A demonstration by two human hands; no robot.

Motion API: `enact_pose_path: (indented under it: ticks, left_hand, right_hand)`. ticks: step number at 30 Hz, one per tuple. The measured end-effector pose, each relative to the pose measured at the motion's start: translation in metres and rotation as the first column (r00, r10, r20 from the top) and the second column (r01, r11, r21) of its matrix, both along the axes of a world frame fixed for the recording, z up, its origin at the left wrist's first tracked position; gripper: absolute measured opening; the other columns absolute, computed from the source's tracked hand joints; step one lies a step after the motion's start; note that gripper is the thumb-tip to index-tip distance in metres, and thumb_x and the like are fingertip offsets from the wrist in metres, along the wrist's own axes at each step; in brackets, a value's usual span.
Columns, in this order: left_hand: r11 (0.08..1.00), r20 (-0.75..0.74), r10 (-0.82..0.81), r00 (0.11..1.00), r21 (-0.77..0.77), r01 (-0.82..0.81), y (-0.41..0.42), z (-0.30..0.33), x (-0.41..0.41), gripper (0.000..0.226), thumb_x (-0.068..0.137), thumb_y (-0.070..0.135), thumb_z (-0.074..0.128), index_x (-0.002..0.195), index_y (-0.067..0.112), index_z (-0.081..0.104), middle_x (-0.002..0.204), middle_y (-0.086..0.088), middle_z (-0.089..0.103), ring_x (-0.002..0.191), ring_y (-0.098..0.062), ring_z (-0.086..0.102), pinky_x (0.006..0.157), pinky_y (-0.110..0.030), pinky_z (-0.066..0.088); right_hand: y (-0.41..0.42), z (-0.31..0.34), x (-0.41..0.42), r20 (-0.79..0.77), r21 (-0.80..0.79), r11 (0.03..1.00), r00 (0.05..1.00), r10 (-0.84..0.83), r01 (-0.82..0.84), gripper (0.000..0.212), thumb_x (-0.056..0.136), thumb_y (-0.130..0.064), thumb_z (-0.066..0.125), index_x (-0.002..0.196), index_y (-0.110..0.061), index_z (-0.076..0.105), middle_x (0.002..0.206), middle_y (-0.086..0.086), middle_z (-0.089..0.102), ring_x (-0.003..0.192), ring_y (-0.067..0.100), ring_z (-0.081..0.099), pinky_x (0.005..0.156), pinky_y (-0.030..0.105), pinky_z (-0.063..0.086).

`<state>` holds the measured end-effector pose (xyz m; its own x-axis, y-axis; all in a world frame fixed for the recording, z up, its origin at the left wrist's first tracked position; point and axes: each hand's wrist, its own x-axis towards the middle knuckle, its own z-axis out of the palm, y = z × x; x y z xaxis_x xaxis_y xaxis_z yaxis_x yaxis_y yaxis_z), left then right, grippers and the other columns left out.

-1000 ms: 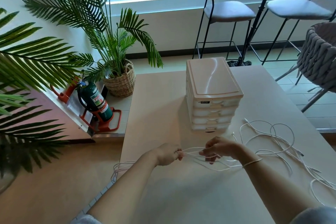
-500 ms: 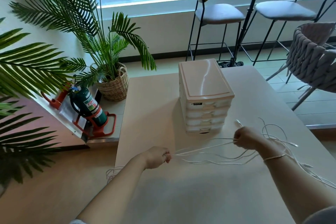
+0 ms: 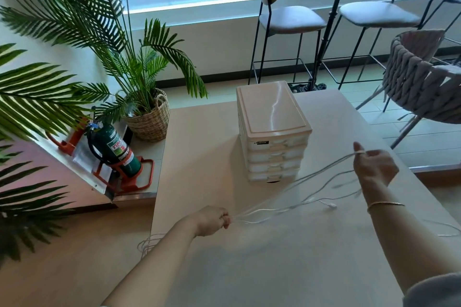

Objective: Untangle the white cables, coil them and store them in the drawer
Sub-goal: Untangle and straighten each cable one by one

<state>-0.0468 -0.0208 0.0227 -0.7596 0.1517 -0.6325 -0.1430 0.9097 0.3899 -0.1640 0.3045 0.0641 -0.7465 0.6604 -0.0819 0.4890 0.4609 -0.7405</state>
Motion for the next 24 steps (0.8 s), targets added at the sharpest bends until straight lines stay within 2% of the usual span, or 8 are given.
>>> enact_pose_path:
  ticks: [2,5,10,13,15,17,20,24]
  left_hand:
    - [1.0,0.0,-0.004,1.0,0.004,0.004,0.003,0.001,-0.003,0.031,0.101,0.022,0.035,0.108,0.005,0.06,0.12,-0.013,0.06,0.09,-0.018,0.048,0.068,-0.018,0.03]
    - [1.0,-0.004,-0.016,1.0,-0.001,0.016,0.003,-0.001,-0.007,0.028,0.1,0.023,0.036,0.102,0.011,0.061,0.113,-0.013,0.061,0.087,-0.014,0.044,0.073,-0.02,0.033]
    - [0.997,0.012,-0.051,0.999,-0.054,0.051,0.0,-0.004,-0.007,0.031,0.1,0.021,0.036,0.109,0.005,0.061,0.118,-0.015,0.06,0.087,-0.015,0.044,0.073,-0.024,0.036]
    - [0.997,0.011,-0.058,0.998,-0.059,0.059,0.0,-0.005,-0.006,0.031,0.1,0.021,0.035,0.109,0.005,0.06,0.12,-0.014,0.059,0.088,-0.014,0.044,0.08,-0.025,0.039]
    - [0.997,0.01,-0.059,0.998,-0.054,0.06,0.001,-0.006,-0.008,0.031,0.1,0.02,0.035,0.109,0.005,0.06,0.12,-0.013,0.06,0.088,-0.014,0.044,0.076,-0.023,0.036]
    - [0.998,0.004,-0.052,0.999,-0.04,0.053,0.001,-0.007,-0.009,0.029,0.099,0.018,0.035,0.105,0.007,0.061,0.12,-0.012,0.06,0.087,-0.014,0.044,0.073,-0.021,0.035]
    - [0.998,-0.003,-0.054,0.999,-0.032,0.054,0.0,-0.007,-0.011,0.026,0.099,0.016,0.034,0.097,0.012,0.059,0.12,-0.009,0.06,0.087,-0.013,0.044,0.072,-0.018,0.032]
    - [0.997,0.018,-0.065,0.998,-0.049,0.066,-0.005,-0.012,-0.011,0.025,0.097,0.014,0.034,0.095,0.015,0.059,0.123,-0.005,0.06,0.092,-0.012,0.046,0.077,-0.018,0.035]
  right_hand:
    - [-0.002,0.011,-0.005,-0.119,-0.1,0.994,0.991,-0.053,0.041,0.058,0.091,-0.052,0.045,0.116,-0.002,0.058,0.121,0.024,0.058,0.118,0.038,0.05,0.102,0.038,0.036]
    - [-0.009,0.021,-0.01,-0.167,-0.179,0.978,0.983,0.078,-0.108,0.073,0.087,-0.068,0.028,0.129,-0.011,0.045,0.133,0.023,0.047,0.125,0.038,0.042,0.106,0.046,0.033]
    - [-0.013,0.019,-0.01,0.3,-0.013,0.977,0.932,0.205,-0.211,0.09,0.09,-0.067,0.007,0.133,0.004,0.043,0.139,0.033,0.038,0.131,0.043,0.034,0.111,0.047,0.023]
    - [-0.011,0.027,-0.014,0.24,-0.012,0.975,0.946,0.219,-0.222,0.085,0.093,-0.062,0.016,0.117,0.01,0.055,0.123,0.034,0.052,0.116,0.043,0.049,0.102,0.046,0.037]
    - [-0.009,0.034,-0.019,0.081,0.034,0.968,0.966,0.245,-0.248,0.068,0.095,-0.054,0.031,0.104,0.006,0.061,0.112,0.029,0.06,0.107,0.041,0.055,0.093,0.042,0.041]
    - [-0.009,0.045,-0.019,-0.116,0.042,0.97,0.963,0.241,-0.238,0.05,0.09,-0.048,0.051,0.112,-0.005,0.06,0.117,0.021,0.061,0.112,0.035,0.054,0.095,0.037,0.04]
    - [-0.007,0.061,-0.022,-0.248,0.04,0.938,0.906,0.342,-0.343,0.068,0.08,-0.046,0.066,0.133,-0.013,0.042,0.137,0.016,0.047,0.129,0.032,0.041,0.106,0.038,0.034]
    - [-0.003,0.072,-0.025,-0.224,0.303,0.873,0.862,0.455,-0.383,0.094,0.063,-0.053,0.077,0.138,-0.019,0.032,0.146,0.021,0.029,0.137,0.038,0.023,0.112,0.053,0.021]
